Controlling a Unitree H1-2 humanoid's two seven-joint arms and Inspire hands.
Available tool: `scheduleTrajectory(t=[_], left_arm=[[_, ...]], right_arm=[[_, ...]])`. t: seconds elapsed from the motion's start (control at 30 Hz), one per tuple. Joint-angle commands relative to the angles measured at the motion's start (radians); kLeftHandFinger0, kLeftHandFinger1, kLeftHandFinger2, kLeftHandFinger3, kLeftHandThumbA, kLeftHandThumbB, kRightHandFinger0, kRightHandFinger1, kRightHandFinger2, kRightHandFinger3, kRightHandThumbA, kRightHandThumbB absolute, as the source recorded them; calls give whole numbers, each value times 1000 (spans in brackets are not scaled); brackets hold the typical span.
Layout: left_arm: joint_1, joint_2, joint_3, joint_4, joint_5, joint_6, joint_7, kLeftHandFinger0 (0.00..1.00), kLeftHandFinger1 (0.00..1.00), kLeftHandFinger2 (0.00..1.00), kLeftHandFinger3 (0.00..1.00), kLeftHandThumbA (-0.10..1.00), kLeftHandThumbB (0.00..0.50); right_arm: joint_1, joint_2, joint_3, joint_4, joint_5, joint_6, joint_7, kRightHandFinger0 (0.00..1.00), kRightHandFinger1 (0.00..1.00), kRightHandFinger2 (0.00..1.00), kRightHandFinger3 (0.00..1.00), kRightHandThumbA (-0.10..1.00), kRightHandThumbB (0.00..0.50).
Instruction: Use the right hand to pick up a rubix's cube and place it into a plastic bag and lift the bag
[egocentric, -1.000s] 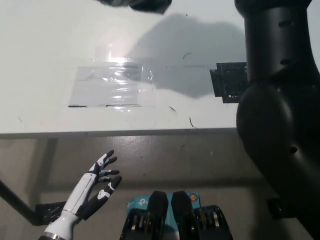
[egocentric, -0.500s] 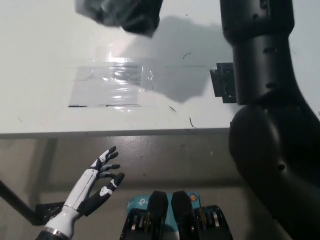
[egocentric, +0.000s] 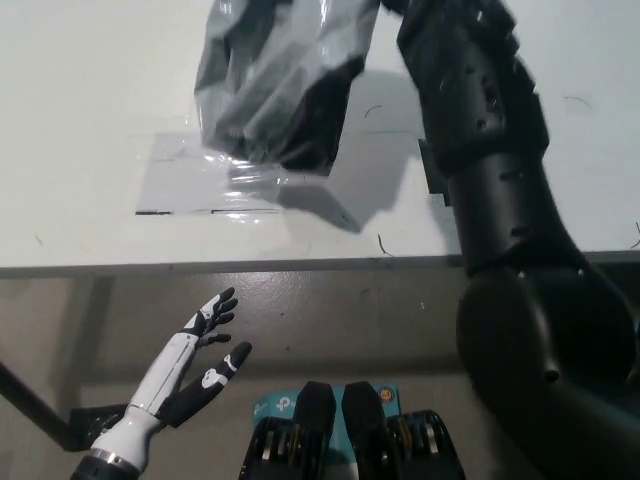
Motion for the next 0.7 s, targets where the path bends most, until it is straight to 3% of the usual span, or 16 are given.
scheduleTrajectory(t=[0.0,0.1,0.17,0.27,0.3,0.33,0.37,0.43,0.47,0.5,0.53,0.57,0.6,0.63,0.67], left_arm=[[-6,18,0,-26,7,-17,-9,837,914,1000,1000,833,126],[-6,17,-3,-27,22,-17,-4,816,898,1000,1000,842,133],[-6,15,-4,-23,25,-22,-1,806,892,1000,1000,841,131],[-8,15,-4,-26,27,-17,-3,827,907,1000,1000,846,126],[-8,15,-4,-28,29,-12,-3,829,908,1000,1000,847,125],[-7,14,-5,-28,31,-11,-3,829,908,1000,1000,847,125],[-6,13,-6,-26,34,-16,-1,820,897,1000,1000,847,119],[-6,12,-6,-24,32,-22,-1,806,891,1000,1000,836,117],[-5,11,-6,-23,29,-24,-2,795,885,1000,1000,817,114],[-5,11,-5,-24,29,-23,-2,790,881,1000,1000,812,120],[-5,11,-5,-24,29,-22,-2,789,881,1000,1000,811,120],[-5,12,-5,-24,33,-21,-2,787,878,1000,1000,819,132],[-5,13,-5,-24,34,-20,-2,787,878,1000,1000,819,132],[-5,13,-5,-25,36,-20,-2,785,877,1000,1000,824,135],[-6,14,-5,-29,37,-17,-3,782,875,1000,1000,827,134]], right_arm=[[-18,1,-24,82,57,-115,24,0,158,731,653,-100,136],[-4,-10,-44,139,80,-123,43,0,131,695,648,-100,127],[6,-13,-51,157,85,-136,52,0,108,653,588,-100,135],[13,-18,-57,186,89,-162,64,0,47,575,375,-100,134],[15,-25,-62,205,95,-175,68,0,56,595,723,-100,129],[17,-27,-65,212,98,-178,68,0,56,595,723,-100,129],[21,-36,-77,230,107,-179,58,0,68,619,883,-100,131],[33,-56,-80,268,106,-197,57,0,85,648,906,-100,126],[40,-68,-78,291,102,-209,59,0,107,687,872,-100,120],[46,-79,-72,307,94,-219,62,0,109,680,609,-100,117],[50,-86,-68,319,89,-226,65,0,110,680,596,-100,116],[65,-110,-44,346,61,-239,59,0,117,702,940,-100,122],[70,-118,-35,354,50,-244,56,0,117,702,940,-100,122],[77,-128,-17,364,28,-259,45,0,138,718,679,-100,149],[86,-145,18,377,-7,-292,28,0,215,783,488,-100,159]])
